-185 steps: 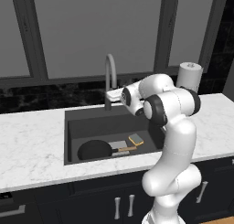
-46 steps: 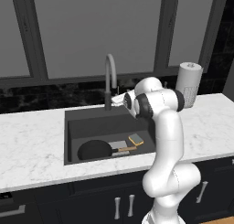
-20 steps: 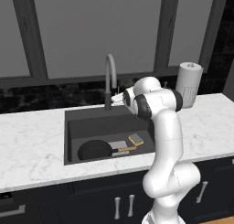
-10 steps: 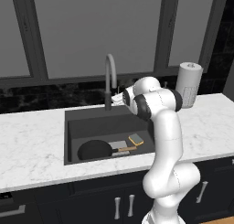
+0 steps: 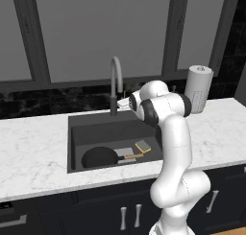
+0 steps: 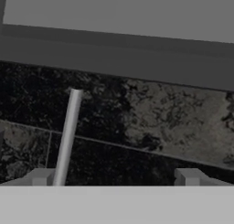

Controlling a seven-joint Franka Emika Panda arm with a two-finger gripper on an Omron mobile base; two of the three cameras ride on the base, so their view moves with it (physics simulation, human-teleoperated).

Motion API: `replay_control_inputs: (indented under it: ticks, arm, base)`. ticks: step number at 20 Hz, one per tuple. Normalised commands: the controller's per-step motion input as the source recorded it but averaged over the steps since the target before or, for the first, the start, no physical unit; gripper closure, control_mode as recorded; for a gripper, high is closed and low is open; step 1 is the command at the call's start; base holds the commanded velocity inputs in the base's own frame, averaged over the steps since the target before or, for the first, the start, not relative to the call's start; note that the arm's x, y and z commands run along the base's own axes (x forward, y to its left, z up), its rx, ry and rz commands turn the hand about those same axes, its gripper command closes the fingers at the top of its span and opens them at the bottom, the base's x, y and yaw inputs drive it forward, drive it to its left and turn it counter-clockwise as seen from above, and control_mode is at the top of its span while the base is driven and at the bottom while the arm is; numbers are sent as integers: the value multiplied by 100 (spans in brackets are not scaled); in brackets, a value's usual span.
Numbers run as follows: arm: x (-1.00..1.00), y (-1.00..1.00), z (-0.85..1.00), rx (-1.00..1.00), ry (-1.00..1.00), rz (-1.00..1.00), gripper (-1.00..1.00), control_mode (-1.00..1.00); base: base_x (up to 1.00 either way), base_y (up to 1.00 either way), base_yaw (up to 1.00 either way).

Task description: Pick the pan and sponge and place them into the sink. Then turn on the water.

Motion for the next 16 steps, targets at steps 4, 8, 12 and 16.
replay_control_inputs:
  ticks: [4,8,12,16]
  arm:
    - [0,-50,0,9,0,-11,-100,-100]
    - [0,-44,0,7,0,-13,-100,-100]
    - [0,-66,0,11,0,-13,-100,-100]
    - [4,-67,0,9,0,-13,-100,-100]
  base:
    - [0,0,0]
    - [0,0,0]
    - [0,0,0]
    - [0,0,0]
